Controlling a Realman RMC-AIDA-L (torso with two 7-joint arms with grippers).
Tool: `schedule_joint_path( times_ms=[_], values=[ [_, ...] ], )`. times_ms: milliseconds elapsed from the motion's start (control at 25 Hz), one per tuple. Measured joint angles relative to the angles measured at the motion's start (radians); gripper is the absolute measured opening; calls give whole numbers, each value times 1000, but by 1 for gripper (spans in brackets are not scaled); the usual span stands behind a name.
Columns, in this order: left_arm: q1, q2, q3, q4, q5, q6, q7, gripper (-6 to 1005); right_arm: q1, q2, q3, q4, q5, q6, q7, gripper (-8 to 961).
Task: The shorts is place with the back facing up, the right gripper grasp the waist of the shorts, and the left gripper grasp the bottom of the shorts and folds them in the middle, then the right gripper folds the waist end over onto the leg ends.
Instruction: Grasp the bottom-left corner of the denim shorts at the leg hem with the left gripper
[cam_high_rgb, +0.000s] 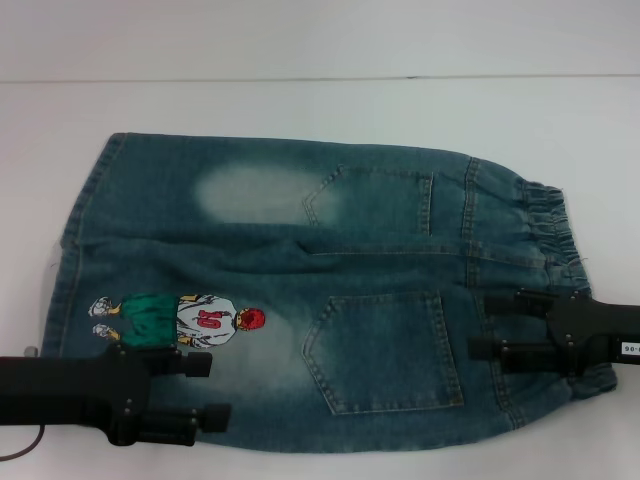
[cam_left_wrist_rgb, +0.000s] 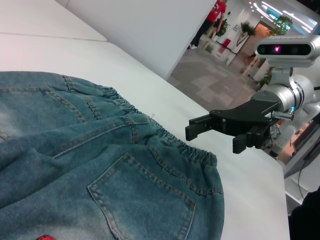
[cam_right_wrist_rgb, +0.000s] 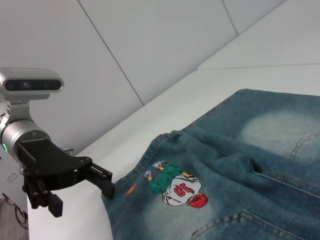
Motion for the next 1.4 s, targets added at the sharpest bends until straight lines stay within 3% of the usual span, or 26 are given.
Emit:
schedule_joint_path(
  times_ms=[680,1200,1400],
  values=[
    [-7,1,0,-1,0,-10,-1,860,0,0,0,-1,0,0,0,922],
    [-55,61,-99,95,175,-21,-97,860,1,3,4,0,3,0,0,921],
    [-61,74,-104,138,249,-22,-145,860,5,3,5,0,13,2,0,921]
  ],
)
